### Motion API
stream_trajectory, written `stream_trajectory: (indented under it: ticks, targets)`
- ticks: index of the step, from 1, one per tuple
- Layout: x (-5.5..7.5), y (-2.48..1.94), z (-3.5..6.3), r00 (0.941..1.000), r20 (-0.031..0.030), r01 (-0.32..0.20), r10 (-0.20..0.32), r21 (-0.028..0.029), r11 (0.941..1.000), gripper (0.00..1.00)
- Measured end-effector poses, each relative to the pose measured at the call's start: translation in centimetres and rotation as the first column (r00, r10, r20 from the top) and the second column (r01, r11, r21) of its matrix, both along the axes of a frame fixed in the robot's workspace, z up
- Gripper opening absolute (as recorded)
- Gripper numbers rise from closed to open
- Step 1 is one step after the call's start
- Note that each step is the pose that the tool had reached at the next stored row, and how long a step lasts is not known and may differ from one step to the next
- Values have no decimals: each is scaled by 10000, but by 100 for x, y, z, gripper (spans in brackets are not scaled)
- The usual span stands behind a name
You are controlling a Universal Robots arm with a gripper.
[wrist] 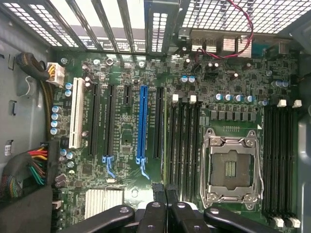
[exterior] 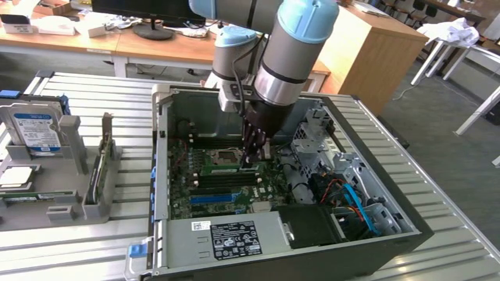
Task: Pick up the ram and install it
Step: 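Insert the ram into the slot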
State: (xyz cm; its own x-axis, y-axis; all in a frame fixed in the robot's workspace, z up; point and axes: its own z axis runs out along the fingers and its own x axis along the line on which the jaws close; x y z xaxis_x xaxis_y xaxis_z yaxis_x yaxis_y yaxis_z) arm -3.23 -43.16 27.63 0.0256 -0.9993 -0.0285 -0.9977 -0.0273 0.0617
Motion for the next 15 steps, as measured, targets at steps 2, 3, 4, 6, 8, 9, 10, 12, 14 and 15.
stream_trajectory:
  ticks: [2,3,4,6,8,9,10,12,14,15]
  targets:
    - [0,0,0,10000,0,0,0,0,10000,12]
    - [0,0,-1,10000,0,0,0,1,10000,12]
    - [4,0,-2,10000,1,2,-2,3,10000,12]
    - [30,0,-4,10000,1,1,-1,4,10000,12]
    - [51,0,-5,10000,2,0,0,3,10000,12]
    - [52,0,-5,10000,1,0,0,3,10000,12]
    - [52,0,-5,10000,1,0,0,2,10000,12]
    - [53,1,-6,10000,1,1,-1,2,10000,12]
    - [52,16,-12,10000,1,2,-2,4,10000,12]
    - [53,25,-15,10000,1,1,-1,2,10000,12]
